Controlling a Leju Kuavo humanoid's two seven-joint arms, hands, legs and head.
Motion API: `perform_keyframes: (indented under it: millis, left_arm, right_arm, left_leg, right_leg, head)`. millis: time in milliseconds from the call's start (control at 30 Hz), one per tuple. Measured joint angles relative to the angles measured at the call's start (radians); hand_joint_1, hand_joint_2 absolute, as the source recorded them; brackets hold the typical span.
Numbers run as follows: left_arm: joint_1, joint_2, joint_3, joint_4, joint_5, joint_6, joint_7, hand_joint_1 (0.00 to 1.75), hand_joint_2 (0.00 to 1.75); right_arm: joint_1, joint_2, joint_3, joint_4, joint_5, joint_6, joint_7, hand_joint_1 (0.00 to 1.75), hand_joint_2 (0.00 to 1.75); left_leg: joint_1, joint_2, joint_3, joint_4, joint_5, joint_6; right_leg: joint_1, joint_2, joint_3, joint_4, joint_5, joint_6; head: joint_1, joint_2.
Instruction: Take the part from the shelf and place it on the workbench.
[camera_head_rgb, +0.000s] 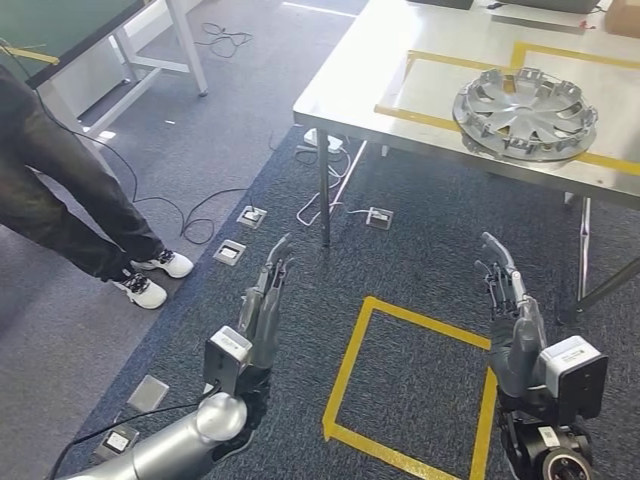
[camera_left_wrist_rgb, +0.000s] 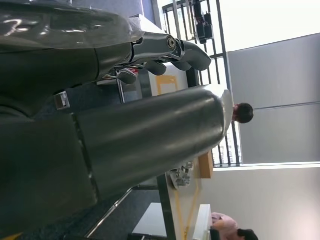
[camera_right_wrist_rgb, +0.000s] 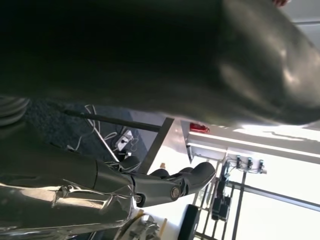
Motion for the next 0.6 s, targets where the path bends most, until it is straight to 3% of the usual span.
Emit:
perform_keyframes:
  millis: [33, 100, 167, 200, 233, 267, 300, 367, 433, 467, 533, 600]
  left_arm:
    - [0.001, 0.001, 0.0, -0.001, -0.001, 0.0, 0.0, 0.0, 0.0]
    - [0.0, 0.002, 0.001, -0.002, -0.001, -0.001, 0.0, 0.0, 0.0]
    - [-0.001, 0.003, 0.002, -0.003, -0.002, -0.001, -0.001, 0.0, 0.0]
    - [-0.001, 0.003, 0.002, -0.003, -0.001, -0.001, 0.0, 0.0, 0.0]
    - [0.0, 0.003, 0.002, -0.003, -0.001, -0.002, 0.0, 0.0, 0.0]
    - [0.001, 0.003, 0.002, -0.003, -0.001, -0.003, 0.0, 0.0, 0.0]
    - [0.001, 0.003, 0.002, -0.003, -0.001, -0.004, 0.0, 0.0, 0.0]
    - [0.0, 0.003, 0.003, -0.003, -0.001, -0.006, 0.0, 0.0, 0.0]
    - [-0.001, 0.002, 0.003, -0.003, -0.001, -0.007, 0.0, 0.0, 0.0]
    - [-0.002, 0.001, 0.004, -0.003, -0.002, -0.008, 0.0, 0.0, 0.0]
    - [-0.002, 0.0, 0.005, -0.003, -0.002, -0.008, -0.001, 0.0, 0.0]
    - [-0.002, 0.0, 0.006, -0.003, -0.002, -0.01, -0.002, 0.0, 0.0]
  right_arm:
    - [-0.002, 0.0, 0.001, 0.0, 0.0, 0.0, 0.001, 0.0, 0.0]
    - [-0.004, 0.001, 0.001, 0.0, 0.0, -0.001, 0.001, 0.0, 0.0]
    - [-0.004, 0.002, 0.001, 0.0, 0.0, -0.001, 0.001, 0.0, 0.0]
    - [-0.004, 0.002, 0.002, 0.001, 0.0, -0.001, 0.001, 0.0, 0.0]
    - [-0.003, 0.002, 0.002, 0.001, 0.0, 0.0, 0.002, 0.0, 0.0]
    - [-0.003, 0.001, 0.003, 0.001, 0.0, -0.001, 0.002, 0.0, 0.0]
    - [-0.003, 0.001, 0.003, 0.001, 0.0, -0.001, 0.002, 0.0, 0.0]
    - [-0.004, 0.002, 0.003, 0.002, -0.001, -0.004, 0.001, 0.0, 0.0]
    - [-0.006, 0.002, 0.004, 0.002, -0.002, -0.007, 0.001, 0.0, 0.0]
    - [-0.007, 0.002, 0.004, 0.002, -0.003, -0.009, 0.001, 0.0, 0.0]
    - [-0.008, 0.002, 0.005, 0.002, -0.003, -0.011, 0.0, 0.0, 0.0]
    - [-0.008, 0.002, 0.005, 0.002, -0.003, -0.011, 0.0, 0.0, 0.0]
  left_leg:
    - [0.0, -0.003, -0.006, 0.003, 0.001, -0.005]
    - [-0.003, 0.025, -0.032, 0.05, -0.027, -0.017]
    - [0.003, 0.072, -0.092, 0.173, -0.093, -0.031]
    - [0.008, 0.083, -0.125, 0.241, -0.121, -0.037]
    - [0.011, 0.09, -0.146, 0.286, -0.134, -0.042]
    - [0.015, 0.094, -0.148, 0.296, -0.129, -0.045]
    - [0.017, 0.1, -0.129, 0.264, -0.107, -0.047]
    - [0.018, 0.133, -0.053, 0.126, -0.05, -0.046]
    - [0.011, 0.164, -0.003, 0.027, -0.022, -0.033]
    - [0.007, 0.168, 0.0, 0.012, -0.022, -0.025]
    - [0.004, 0.144, -0.006, 0.012, -0.017, -0.008]
    - [0.005, 0.121, -0.008, 0.007, -0.012, 0.005]
  right_leg:
    - [-0.003, -0.013, -0.001, -0.004, 0.002, -0.003]
    - [-0.01, -0.04, -0.001, -0.013, 0.01, -0.013]
    - [-0.009, -0.067, -0.005, -0.015, 0.013, -0.02]
    - [-0.008, -0.082, -0.008, -0.014, 0.014, -0.022]
    - [-0.007, -0.097, -0.01, -0.014, 0.014, -0.022]
    - [-0.007, -0.112, -0.011, -0.012, 0.014, -0.022]
    - [-0.006, -0.125, -0.012, -0.011, 0.014, -0.021]
    - [-0.006, -0.149, -0.012, -0.007, 0.012, -0.016]
    - [0.0, -0.169, -0.014, -0.002, 0.008, -0.005]
    - [0.003, -0.178, -0.015, -0.001, 0.007, 0.001]
    - [0.003, -0.195, -0.015, 0.0, 0.006, 0.013]
    - [-0.002, -0.166, -0.029, 0.034, -0.024, 0.022]
  head:
    - [0.001, 0.0]
    - [-0.005, 0.0]
    - [-0.015, 0.0]
    - [-0.018, 0.0]
    - [-0.019, 0.0]
    - [-0.02, 0.0]
    - [-0.021, 0.0]
    - [-0.023, 0.0]
    - [-0.022, 0.0]
    - [-0.021, 0.0]
    - [-0.016, 0.0]
    - [-0.012, 0.0]
